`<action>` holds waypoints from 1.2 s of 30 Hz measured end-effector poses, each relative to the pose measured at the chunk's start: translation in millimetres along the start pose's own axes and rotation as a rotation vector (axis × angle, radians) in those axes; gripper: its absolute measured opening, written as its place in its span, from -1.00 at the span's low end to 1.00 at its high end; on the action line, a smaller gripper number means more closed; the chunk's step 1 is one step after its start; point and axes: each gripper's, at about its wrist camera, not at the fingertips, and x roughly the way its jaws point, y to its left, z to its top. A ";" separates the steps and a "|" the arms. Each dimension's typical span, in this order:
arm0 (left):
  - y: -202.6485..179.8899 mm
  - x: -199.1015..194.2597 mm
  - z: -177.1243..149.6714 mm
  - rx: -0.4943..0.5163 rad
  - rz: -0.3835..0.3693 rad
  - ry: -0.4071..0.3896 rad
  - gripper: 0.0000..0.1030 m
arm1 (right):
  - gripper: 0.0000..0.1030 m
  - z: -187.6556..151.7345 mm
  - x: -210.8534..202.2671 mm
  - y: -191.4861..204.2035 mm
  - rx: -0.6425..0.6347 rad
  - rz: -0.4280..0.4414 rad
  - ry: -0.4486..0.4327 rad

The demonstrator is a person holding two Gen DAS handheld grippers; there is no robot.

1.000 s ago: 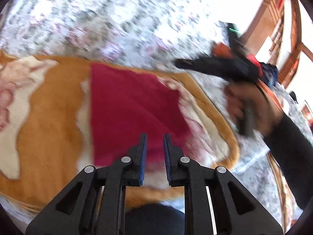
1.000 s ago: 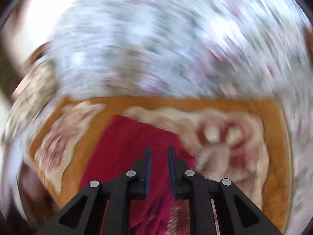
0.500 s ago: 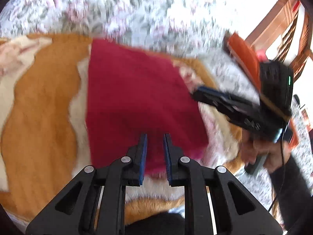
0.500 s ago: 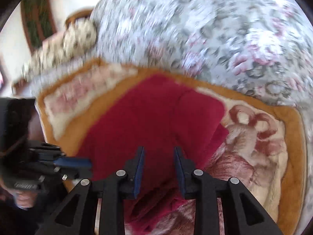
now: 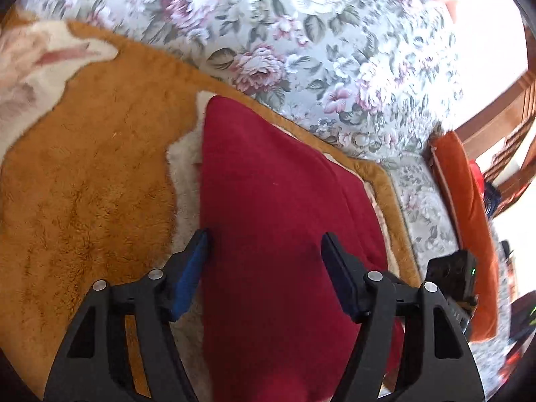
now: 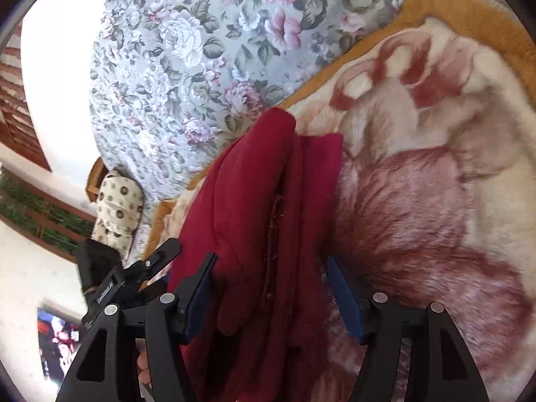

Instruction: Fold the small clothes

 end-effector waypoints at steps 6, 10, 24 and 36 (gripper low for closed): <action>27.8 0.3 -8.9 -0.113 -0.130 0.016 0.21 | -0.06 -3.4 4.4 -1.5 -0.041 0.047 -0.012; 13.9 -4.5 -8.8 -0.089 -0.142 0.032 -0.28 | -0.21 -7.4 -2.7 0.5 -0.050 0.058 -0.052; 41.1 -38.1 71.4 0.006 0.035 -0.027 -0.25 | -0.21 34.8 62.5 77.8 -0.113 0.049 -0.072; 13.9 -100.8 48.2 0.150 0.037 -0.117 -0.16 | -0.13 6.8 30.4 155.2 -0.517 -0.197 -0.109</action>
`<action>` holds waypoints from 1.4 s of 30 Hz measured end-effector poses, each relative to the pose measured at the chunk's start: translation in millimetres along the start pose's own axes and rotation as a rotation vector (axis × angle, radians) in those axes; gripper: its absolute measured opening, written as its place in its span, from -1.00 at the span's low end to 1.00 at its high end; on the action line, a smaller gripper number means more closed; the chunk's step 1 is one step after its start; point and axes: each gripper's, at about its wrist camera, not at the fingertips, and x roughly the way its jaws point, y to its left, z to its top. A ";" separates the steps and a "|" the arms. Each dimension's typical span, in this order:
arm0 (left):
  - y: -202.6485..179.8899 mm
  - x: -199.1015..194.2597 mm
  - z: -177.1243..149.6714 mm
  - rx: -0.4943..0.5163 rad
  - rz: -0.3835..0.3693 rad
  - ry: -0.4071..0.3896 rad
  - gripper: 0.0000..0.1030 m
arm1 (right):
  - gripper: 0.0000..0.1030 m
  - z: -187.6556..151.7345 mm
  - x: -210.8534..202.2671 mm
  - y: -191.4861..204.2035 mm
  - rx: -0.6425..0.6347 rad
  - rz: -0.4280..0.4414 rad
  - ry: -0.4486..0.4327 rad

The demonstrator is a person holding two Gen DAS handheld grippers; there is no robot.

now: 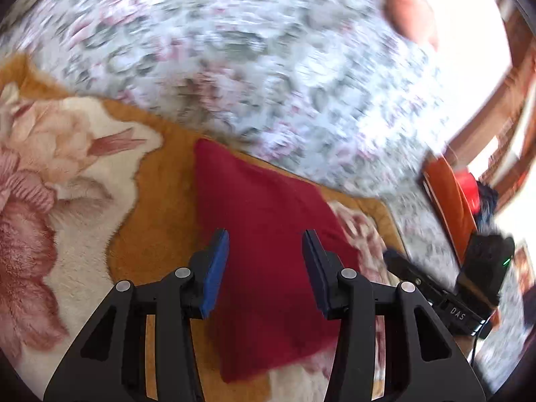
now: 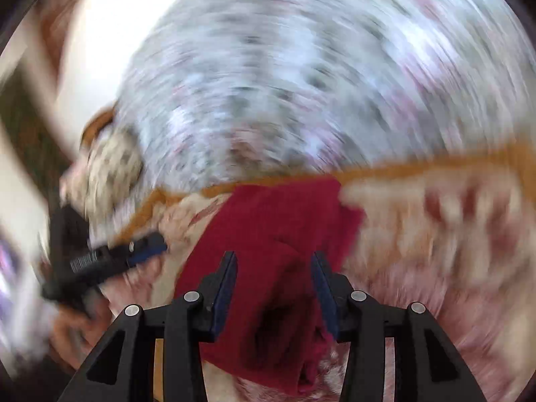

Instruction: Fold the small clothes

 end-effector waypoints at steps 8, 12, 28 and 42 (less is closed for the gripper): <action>-27.5 75.5 -28.1 0.138 0.204 0.170 -0.16 | -0.18 -44.9 70.4 39.0 -0.404 -0.131 0.360; -31.3 78.5 -28.3 0.132 0.246 0.174 -0.16 | -0.19 -56.0 61.8 29.4 -0.366 -0.110 0.280; -67.7 -14.9 -58.0 0.214 0.430 0.036 -0.05 | -0.18 -108.9 -38.8 83.8 -0.004 -0.402 0.051; -89.6 -72.6 -84.1 0.240 0.477 -0.040 0.95 | -0.18 -136.8 -56.7 125.0 -0.118 -0.506 -0.110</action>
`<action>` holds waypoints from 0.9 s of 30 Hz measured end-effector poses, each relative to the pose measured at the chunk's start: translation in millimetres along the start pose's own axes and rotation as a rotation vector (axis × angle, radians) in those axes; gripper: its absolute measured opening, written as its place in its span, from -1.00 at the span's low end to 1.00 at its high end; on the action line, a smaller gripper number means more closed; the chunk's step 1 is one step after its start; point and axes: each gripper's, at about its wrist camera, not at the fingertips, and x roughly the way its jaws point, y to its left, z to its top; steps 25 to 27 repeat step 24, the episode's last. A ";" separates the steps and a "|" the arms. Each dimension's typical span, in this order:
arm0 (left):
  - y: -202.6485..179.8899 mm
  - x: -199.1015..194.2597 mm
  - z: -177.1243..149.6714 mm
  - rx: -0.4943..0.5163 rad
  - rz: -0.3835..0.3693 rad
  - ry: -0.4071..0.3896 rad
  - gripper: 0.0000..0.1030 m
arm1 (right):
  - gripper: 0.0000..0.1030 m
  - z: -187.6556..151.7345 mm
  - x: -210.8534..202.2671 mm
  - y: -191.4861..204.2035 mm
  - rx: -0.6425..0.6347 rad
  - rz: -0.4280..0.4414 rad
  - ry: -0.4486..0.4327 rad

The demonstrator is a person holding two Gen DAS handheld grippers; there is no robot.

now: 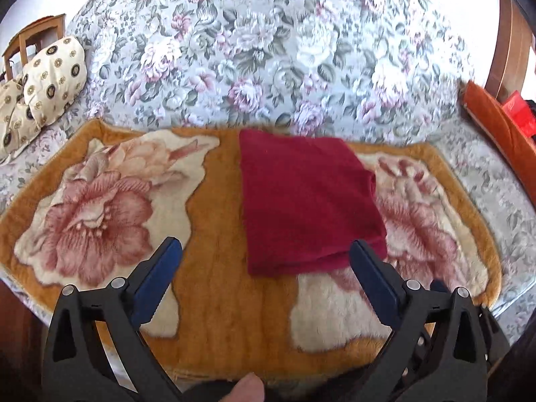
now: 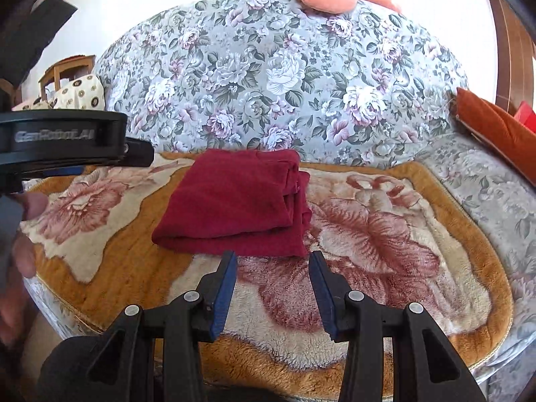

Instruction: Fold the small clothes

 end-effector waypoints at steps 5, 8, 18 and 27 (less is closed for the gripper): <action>-10.0 -10.2 -13.9 0.060 0.000 -0.034 0.95 | -0.18 -1.3 -5.6 1.3 -0.014 -0.011 -0.027; -13.3 -21.2 -18.7 0.072 -0.036 -0.053 0.95 | -0.18 -3.4 -12.7 -4.4 0.012 -0.023 -0.049; -5.6 -3.8 -32.6 0.009 -0.138 0.067 0.95 | -0.18 -5.8 -11.0 -4.9 0.017 -0.017 -0.021; -17.3 -6.0 -45.0 0.056 -0.146 0.066 0.95 | -0.17 -5.5 -10.3 -0.1 -0.006 -0.026 -0.019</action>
